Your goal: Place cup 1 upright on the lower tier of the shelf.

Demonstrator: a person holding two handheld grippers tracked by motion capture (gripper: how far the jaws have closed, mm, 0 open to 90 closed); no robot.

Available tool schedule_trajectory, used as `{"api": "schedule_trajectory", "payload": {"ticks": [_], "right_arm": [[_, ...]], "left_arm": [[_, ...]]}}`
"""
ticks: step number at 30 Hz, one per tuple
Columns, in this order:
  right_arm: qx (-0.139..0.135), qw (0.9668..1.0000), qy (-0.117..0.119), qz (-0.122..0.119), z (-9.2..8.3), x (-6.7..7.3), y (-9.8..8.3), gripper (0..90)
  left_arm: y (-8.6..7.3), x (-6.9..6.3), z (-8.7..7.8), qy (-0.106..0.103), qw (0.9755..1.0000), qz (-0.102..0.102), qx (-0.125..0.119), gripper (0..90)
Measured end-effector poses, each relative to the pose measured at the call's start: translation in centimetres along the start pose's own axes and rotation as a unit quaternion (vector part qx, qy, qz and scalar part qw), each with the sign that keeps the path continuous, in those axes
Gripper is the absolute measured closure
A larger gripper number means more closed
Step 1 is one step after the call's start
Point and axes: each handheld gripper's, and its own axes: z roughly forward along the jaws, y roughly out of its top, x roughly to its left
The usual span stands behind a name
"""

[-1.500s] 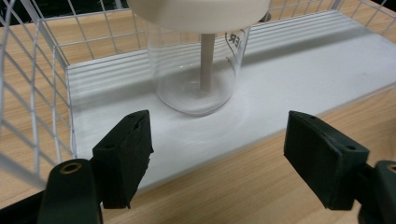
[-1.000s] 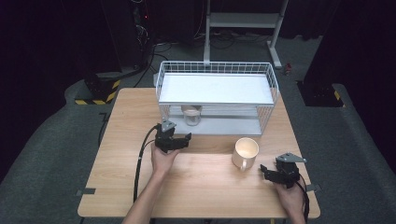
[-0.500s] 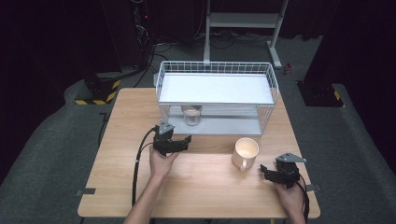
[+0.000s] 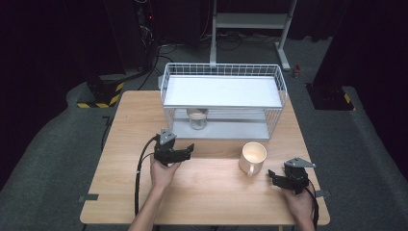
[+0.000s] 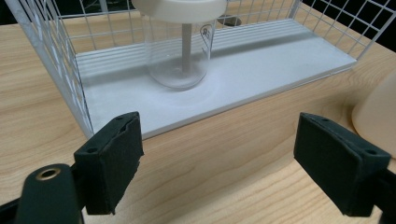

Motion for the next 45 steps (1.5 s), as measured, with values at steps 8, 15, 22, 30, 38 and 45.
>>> {"api": "schedule_trajectory", "payload": {"ticks": [8,15,22,30,38,45], "right_arm": [[0.000,1.0000,0.000,0.000,0.0,0.0,0.0,26.1],[0.000,1.0000,0.000,0.000,0.0,0.0,0.0,26.1],[0.000,1.0000,0.000,0.000,0.0,0.0,0.0,26.1],[0.000,1.0000,0.000,0.000,0.0,0.0,0.0,26.1],[0.000,1.0000,0.000,0.000,0.0,0.0,0.0,26.1],[0.000,1.0000,0.000,0.000,0.0,0.0,0.0,26.1]], "left_arm": [[-0.9,0.0,-0.9,0.001,1.0000,-0.009,0.000,16.7],[-1.5,0.2,-1.9,-0.001,0.9999,-0.013,-0.001,16.7],[-2.4,0.5,-2.4,0.000,0.9998,-0.020,0.002,17.1],[-3.5,0.5,-2.7,0.004,0.9997,-0.020,0.011,17.4],[-4.6,0.6,-3.1,0.011,0.9996,-0.021,0.017,17.6],[-5.3,0.7,-3.1,0.018,0.9994,-0.020,0.023,17.8]]}}
